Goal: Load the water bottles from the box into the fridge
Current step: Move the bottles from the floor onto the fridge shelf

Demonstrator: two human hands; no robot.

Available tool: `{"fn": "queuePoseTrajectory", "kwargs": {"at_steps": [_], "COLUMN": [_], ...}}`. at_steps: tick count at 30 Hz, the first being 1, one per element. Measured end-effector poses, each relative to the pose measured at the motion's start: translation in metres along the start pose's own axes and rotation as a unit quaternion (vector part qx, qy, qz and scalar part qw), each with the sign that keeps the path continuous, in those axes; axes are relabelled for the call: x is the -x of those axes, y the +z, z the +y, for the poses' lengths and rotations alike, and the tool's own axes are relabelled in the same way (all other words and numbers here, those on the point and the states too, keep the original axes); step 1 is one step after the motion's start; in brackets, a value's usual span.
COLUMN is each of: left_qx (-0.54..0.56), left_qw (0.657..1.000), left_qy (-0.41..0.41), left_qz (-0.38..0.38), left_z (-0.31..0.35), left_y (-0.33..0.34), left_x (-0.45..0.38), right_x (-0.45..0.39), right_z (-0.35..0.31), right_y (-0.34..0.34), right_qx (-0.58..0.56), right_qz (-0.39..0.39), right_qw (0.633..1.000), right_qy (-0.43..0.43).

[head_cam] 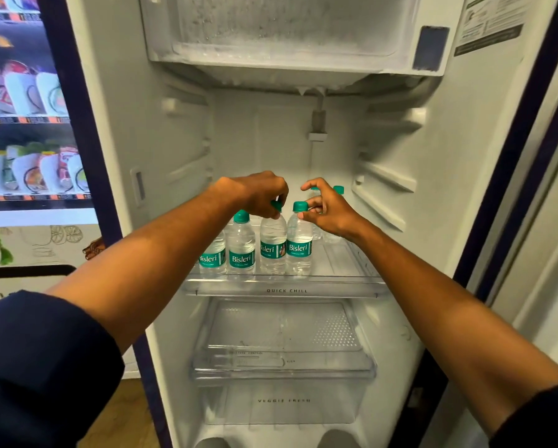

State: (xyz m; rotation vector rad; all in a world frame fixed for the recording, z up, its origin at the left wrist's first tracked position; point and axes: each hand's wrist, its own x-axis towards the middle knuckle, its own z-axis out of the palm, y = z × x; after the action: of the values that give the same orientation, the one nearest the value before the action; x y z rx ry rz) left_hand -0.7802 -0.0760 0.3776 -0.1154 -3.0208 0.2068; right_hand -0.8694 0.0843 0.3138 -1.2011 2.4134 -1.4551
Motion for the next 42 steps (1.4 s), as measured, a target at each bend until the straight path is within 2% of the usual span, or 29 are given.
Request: {"fn": "queuePoseTrajectory", "kwargs": {"at_steps": [11, 17, 22, 28, 35, 42], "left_qx": [0.000, 0.007, 0.021, 0.039, 0.034, 0.022], "left_qw": [1.000, 0.996, 0.995, 0.997, 0.999, 0.999], "left_qy": [-0.018, -0.055, -0.061, -0.063, -0.031, -0.012], "left_qz": [-0.017, -0.066, -0.077, -0.007, 0.020, 0.033], "left_z": [0.005, 0.004, 0.006, -0.002, -0.010, -0.011], "left_y": [0.011, 0.007, 0.001, 0.001, 0.011, 0.023], "left_x": [0.007, -0.001, -0.010, -0.025, -0.059, -0.102], "right_x": [0.018, 0.021, 0.015, -0.011, -0.038, -0.064], "right_z": [0.003, 0.002, 0.005, 0.026, 0.059, 0.086], "right_y": [0.003, -0.003, -0.003, -0.004, -0.002, -0.003], "right_qx": [-0.029, -0.032, -0.045, -0.018, 0.049, 0.057], "right_qz": [-0.022, -0.035, 0.019, 0.183, 0.253, 0.279], "right_qw": [0.999, 0.999, 0.998, 0.982, 0.962, 0.953], "right_qy": [-0.005, 0.012, 0.031, 0.054, 0.087, 0.107]}}
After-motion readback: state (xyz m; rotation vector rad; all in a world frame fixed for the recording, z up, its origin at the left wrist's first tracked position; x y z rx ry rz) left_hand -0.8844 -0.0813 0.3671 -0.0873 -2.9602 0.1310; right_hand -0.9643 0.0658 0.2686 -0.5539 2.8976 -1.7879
